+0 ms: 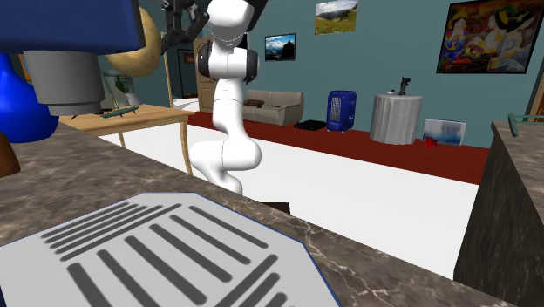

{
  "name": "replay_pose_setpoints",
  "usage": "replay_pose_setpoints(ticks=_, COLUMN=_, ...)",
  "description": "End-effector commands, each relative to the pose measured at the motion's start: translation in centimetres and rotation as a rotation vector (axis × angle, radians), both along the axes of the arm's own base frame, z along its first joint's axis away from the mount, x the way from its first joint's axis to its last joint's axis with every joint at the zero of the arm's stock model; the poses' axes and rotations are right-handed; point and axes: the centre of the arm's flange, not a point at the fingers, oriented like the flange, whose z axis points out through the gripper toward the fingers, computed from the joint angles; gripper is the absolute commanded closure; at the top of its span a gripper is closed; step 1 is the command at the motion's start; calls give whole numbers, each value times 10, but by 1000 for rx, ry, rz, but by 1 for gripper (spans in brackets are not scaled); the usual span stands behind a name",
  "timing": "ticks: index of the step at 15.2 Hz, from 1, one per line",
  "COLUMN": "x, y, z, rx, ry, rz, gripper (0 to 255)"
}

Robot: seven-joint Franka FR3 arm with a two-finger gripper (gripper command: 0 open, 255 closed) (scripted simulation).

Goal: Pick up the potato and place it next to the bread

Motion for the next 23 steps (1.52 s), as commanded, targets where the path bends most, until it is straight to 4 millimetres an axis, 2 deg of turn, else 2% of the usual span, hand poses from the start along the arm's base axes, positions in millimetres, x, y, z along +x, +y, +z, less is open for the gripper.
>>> replay_pose_setpoints(ticks=1, x=-13, y=-28, z=-2, rx=0, ry=0, rz=1, gripper=255)
replay_pose_setpoints(ticks=23, x=-139, y=-290, z=-2, rx=0, ry=0, rz=1, gripper=255)
